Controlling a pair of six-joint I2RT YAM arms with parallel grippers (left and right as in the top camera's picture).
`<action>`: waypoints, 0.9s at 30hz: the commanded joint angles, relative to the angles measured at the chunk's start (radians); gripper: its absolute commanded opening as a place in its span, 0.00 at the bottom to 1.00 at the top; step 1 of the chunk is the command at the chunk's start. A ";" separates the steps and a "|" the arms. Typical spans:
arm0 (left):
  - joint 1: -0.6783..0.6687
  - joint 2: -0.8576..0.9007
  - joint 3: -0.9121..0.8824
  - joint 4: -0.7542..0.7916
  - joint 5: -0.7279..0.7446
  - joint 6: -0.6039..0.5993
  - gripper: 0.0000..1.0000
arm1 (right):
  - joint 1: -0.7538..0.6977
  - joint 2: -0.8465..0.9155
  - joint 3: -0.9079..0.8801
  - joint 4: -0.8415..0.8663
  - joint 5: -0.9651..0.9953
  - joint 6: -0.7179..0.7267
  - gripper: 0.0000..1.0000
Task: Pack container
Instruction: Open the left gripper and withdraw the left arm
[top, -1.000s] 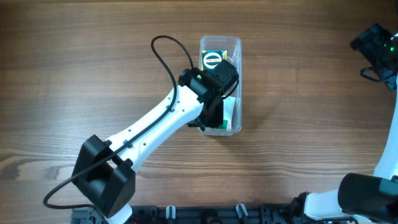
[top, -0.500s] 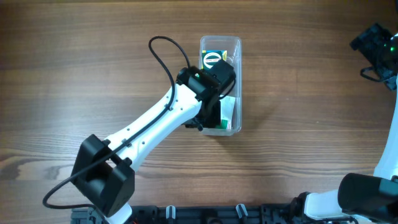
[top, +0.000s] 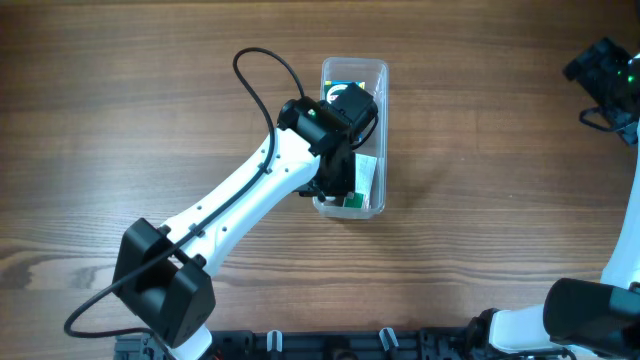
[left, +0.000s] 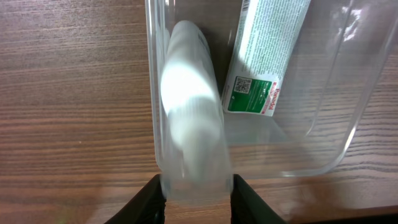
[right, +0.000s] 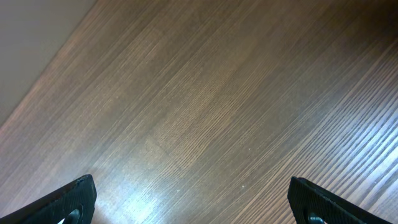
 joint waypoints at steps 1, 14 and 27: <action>0.007 0.009 0.022 -0.003 -0.002 0.020 0.34 | 0.005 0.005 -0.001 0.002 0.010 0.013 1.00; 0.007 0.002 0.029 0.003 -0.002 0.047 0.55 | 0.005 0.005 -0.001 0.002 0.010 0.014 1.00; 0.007 -0.416 0.135 -0.193 -0.056 0.076 1.00 | 0.005 0.005 -0.001 0.002 0.010 0.014 1.00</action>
